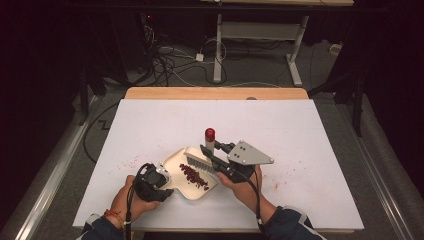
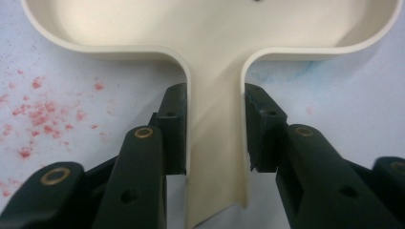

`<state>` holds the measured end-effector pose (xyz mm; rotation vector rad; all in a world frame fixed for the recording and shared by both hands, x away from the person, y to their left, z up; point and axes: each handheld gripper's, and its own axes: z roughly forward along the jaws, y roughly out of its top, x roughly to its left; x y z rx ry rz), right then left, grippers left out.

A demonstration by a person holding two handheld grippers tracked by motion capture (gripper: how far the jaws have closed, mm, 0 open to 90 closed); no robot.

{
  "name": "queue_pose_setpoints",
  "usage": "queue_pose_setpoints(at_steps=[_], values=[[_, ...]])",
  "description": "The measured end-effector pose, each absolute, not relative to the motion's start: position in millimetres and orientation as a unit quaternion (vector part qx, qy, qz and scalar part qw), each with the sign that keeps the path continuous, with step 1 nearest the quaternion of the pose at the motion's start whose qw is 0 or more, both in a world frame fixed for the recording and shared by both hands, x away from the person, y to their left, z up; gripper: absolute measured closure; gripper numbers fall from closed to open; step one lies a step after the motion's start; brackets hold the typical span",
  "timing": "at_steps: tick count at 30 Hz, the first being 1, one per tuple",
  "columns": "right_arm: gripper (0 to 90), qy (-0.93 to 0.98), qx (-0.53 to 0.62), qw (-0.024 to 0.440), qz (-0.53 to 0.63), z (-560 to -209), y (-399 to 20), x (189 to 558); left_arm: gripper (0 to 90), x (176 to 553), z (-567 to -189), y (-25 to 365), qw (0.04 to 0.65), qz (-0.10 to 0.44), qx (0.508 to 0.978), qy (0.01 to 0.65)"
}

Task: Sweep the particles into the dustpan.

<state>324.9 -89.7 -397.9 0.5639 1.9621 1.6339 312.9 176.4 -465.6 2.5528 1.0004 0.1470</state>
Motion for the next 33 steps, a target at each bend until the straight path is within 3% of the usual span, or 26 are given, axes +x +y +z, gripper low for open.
queue_pose_setpoints(at_steps=[8,33], values=[[70.1,0.722,0.233,0.315,0.57,-394.6,-106.4,330.2,63.5,311.9,-465.5,175.0,0.194,0.057,0.912,0.356],[70.1,0.758,0.207,0.267,0.557,-400.6,-92.5,294.6,63.5,310.7,-462.2,180.3,0.189,0.06,0.916,0.35]])
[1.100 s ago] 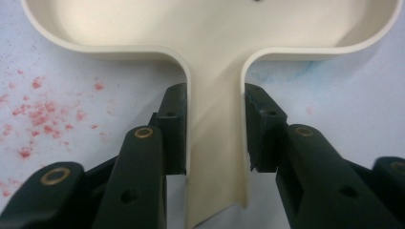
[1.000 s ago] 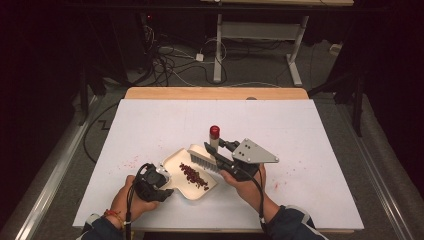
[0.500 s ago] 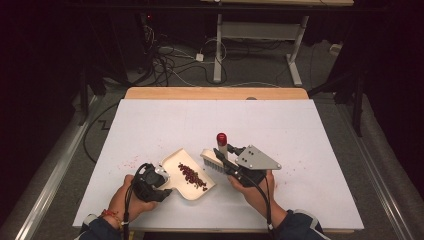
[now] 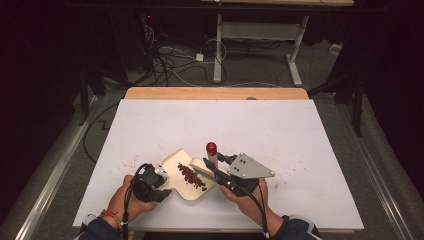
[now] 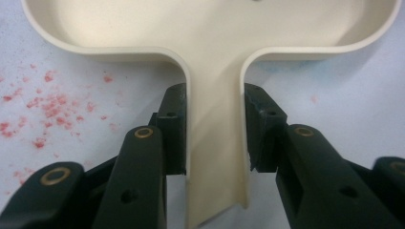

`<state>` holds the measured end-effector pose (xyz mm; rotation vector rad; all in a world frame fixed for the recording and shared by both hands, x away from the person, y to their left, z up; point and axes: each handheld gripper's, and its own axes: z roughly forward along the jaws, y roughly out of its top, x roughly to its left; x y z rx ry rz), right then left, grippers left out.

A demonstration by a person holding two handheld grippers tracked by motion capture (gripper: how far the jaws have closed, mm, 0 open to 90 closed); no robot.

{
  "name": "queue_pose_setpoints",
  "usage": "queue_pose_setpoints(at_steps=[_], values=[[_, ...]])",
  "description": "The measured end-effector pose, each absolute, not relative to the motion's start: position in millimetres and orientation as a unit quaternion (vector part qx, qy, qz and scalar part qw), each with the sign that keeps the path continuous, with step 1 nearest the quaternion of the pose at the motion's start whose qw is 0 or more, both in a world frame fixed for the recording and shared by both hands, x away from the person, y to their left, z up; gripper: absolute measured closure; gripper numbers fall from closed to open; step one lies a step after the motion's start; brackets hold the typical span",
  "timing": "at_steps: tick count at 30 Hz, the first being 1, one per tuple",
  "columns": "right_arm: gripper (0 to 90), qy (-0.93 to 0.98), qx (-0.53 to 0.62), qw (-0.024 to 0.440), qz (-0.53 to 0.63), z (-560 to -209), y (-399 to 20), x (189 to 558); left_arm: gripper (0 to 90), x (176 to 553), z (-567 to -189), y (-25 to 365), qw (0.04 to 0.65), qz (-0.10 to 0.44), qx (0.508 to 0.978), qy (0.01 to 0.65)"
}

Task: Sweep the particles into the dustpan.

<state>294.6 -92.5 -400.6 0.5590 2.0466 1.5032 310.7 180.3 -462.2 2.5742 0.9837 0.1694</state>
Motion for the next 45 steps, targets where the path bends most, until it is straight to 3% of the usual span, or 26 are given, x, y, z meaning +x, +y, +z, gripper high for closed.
queue_pose_setpoints(at_steps=[24,45], values=[[70.1,0.741,0.225,0.305,0.554,-395.7,-98.8,324.6,63.5,312.4,-463.4,179.8,0.194,0.058,0.914,0.351],[70.1,0.767,0.195,0.253,0.557,-402.6,-84.6,318.7,63.5,311.1,-465.6,180.6,0.198,0.059,0.912,0.356]])
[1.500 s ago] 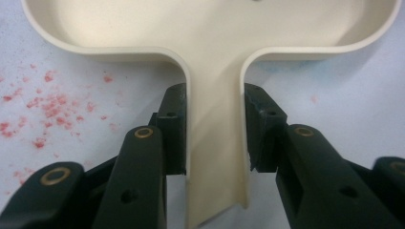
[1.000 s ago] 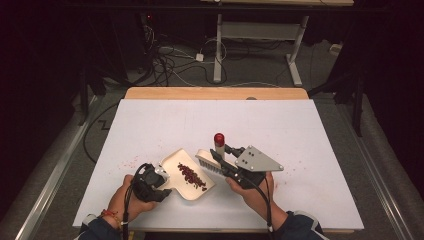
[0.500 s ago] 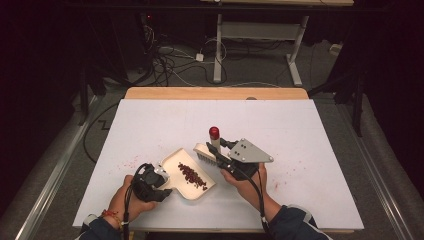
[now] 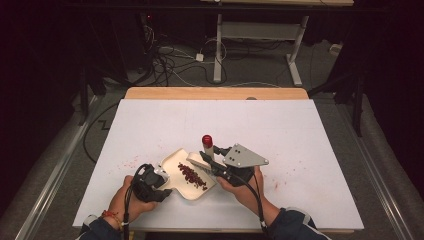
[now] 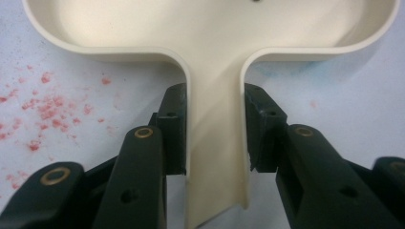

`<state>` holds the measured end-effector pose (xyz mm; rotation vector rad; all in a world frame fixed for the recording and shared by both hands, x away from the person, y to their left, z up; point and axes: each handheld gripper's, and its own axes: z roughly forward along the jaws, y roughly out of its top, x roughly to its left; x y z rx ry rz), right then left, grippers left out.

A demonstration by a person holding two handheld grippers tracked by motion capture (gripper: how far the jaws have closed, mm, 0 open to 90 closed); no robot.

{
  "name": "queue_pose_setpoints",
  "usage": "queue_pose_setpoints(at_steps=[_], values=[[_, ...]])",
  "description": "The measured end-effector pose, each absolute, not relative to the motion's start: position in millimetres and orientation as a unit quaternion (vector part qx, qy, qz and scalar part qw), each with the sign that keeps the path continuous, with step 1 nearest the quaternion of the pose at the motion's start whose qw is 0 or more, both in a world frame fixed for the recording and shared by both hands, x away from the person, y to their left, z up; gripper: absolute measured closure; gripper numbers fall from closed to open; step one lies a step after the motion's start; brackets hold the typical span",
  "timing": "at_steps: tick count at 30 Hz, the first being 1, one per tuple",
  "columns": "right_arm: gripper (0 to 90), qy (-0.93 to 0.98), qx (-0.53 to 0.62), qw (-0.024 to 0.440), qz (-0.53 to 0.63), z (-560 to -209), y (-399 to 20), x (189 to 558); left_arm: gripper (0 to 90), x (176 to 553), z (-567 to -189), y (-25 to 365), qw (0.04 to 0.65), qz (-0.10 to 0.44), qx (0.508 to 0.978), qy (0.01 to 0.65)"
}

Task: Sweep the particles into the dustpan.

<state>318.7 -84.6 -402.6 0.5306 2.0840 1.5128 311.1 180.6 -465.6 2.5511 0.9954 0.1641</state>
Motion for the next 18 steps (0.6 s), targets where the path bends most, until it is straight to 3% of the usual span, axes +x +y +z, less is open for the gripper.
queue_pose_setpoints(at_steps=[6,18], values=[[70.0,0.769,0.191,0.236,0.563,-402.5,-79.7,313.5,63.5,310.5,-466.4,180.0,0.201,0.059,0.909,0.359],[70.1,0.755,0.195,0.251,0.573,-388.6,-88.3,311.9,63.5,313.1,-467.8,182.4,0.214,0.053,0.905,0.363]])
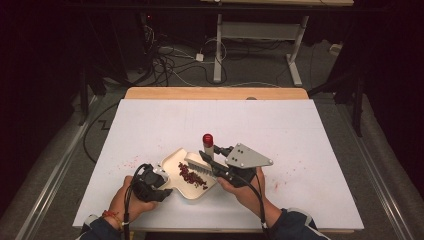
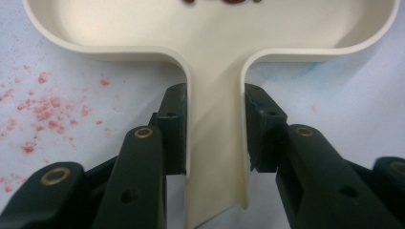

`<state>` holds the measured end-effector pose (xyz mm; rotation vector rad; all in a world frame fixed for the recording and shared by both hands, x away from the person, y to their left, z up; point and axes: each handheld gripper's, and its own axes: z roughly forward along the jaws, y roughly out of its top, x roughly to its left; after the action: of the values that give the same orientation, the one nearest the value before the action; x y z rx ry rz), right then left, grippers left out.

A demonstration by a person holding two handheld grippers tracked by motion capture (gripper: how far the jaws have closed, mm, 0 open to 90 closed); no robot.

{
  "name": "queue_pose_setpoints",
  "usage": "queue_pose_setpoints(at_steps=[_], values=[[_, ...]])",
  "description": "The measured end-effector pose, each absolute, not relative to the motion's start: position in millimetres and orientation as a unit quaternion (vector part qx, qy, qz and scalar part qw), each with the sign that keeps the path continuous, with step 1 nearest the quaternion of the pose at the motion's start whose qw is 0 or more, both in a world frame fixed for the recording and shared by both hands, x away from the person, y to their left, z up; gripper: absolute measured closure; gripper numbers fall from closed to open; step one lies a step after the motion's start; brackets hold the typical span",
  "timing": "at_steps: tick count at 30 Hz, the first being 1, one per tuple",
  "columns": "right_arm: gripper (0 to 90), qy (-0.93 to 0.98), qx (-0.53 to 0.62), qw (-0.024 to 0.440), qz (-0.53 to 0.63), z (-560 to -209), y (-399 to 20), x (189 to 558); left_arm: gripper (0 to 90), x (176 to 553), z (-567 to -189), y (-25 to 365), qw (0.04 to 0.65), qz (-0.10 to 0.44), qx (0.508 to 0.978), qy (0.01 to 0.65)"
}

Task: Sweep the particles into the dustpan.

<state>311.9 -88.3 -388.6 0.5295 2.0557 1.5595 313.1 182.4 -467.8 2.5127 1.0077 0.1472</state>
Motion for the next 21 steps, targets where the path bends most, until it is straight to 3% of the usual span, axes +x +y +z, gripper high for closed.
queue_pose_setpoints(at_steps=[9,21], values=[[70.0,0.75,0.207,0.257,0.573,-369.3,-116.5,314.5,63.4,315.0,-466.7,183.6,0.22,0.05,0.9,0.373],[70.0,0.756,0.213,0.261,0.561,-351.3,-187.3,309.4,63.4,317.6,-468.0,183.4,0.218,0.054,0.899,0.375]])
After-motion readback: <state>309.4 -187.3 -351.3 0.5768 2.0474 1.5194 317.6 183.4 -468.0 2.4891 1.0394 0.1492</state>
